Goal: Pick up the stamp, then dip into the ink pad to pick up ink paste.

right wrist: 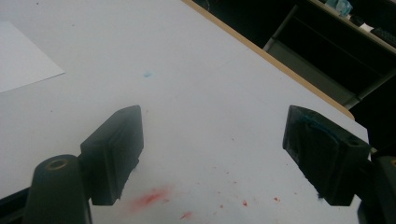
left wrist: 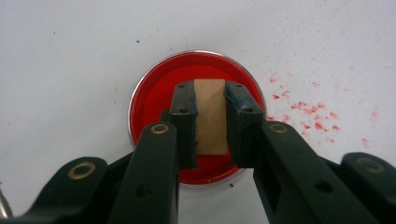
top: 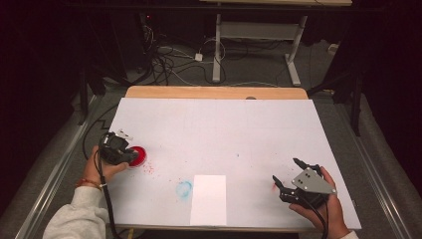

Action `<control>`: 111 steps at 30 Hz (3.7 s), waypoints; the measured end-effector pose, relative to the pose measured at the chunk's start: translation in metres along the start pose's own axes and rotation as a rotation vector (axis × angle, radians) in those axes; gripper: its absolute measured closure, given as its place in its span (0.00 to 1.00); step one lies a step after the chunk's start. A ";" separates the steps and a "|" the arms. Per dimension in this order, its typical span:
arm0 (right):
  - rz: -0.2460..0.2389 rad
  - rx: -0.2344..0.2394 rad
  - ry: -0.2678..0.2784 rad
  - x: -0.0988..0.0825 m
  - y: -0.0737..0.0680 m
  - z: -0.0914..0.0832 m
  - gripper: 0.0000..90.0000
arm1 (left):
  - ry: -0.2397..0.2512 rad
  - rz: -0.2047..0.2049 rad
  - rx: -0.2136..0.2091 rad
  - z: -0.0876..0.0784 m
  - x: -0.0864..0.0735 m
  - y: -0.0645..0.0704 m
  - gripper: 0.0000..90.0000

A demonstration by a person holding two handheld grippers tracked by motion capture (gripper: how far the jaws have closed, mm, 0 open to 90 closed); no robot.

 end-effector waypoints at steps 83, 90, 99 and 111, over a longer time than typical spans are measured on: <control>0.028 0.000 0.017 0.002 0.006 0.000 0.22 | 0.227 0.278 -0.086 -0.033 0.040 0.108 0.82; 0.023 -0.004 0.017 0.002 0.005 0.000 0.22 | 0.207 0.343 -0.123 -0.023 0.047 0.131 0.82; 0.018 -0.004 0.017 0.002 0.004 0.000 0.23 | 0.178 0.403 -0.159 -0.010 0.050 0.153 0.82; 0.012 0.000 0.011 0.002 0.003 0.000 0.23 | 0.147 0.474 -0.201 0.000 0.053 0.177 0.82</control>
Point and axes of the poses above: each handheld gripper's, and its own axes: z roughly forward along the jaws, x roughly out of its top, y roughly to its right, the point moved 6 cm from there along z, roughly forward along the jaws, and after that the axes turned 13 degrees about -x, right-handed, at the moved point
